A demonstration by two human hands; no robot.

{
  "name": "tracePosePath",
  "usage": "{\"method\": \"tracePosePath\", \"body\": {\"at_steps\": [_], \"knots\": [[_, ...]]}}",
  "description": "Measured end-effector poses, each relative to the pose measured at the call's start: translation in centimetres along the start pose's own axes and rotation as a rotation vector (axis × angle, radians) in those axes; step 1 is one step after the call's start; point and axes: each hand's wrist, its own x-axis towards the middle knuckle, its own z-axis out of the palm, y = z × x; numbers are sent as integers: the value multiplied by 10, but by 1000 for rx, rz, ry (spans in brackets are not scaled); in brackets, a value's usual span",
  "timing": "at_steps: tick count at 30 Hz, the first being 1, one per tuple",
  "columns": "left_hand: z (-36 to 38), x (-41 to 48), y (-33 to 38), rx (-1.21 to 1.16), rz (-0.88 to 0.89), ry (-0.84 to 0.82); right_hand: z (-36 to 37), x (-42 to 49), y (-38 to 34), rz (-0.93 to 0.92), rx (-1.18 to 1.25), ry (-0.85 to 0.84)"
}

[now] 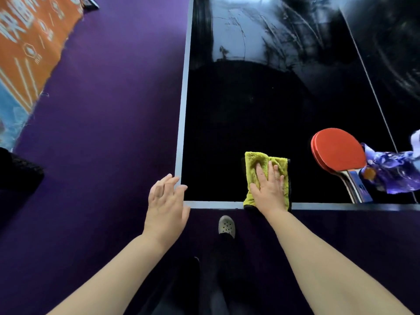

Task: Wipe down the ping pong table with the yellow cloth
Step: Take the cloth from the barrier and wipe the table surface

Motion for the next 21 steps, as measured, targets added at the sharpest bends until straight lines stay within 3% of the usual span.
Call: {"method": "tracePosePath", "body": {"at_steps": [9, 13, 17, 21], "knots": [[-8, 1, 69, -21, 224, -49, 16, -74, 32, -140, 46, 142], [-4, 12, 130, 1, 310, -92, -3, -108, 76, -70, 105, 138], [5, 12, 221, -22, 434, -133, -26, -160, 156, 101, 300, 253], [13, 5, 339, -86, 590, -136, -75, -210, 249, 256, 330, 376]]}}
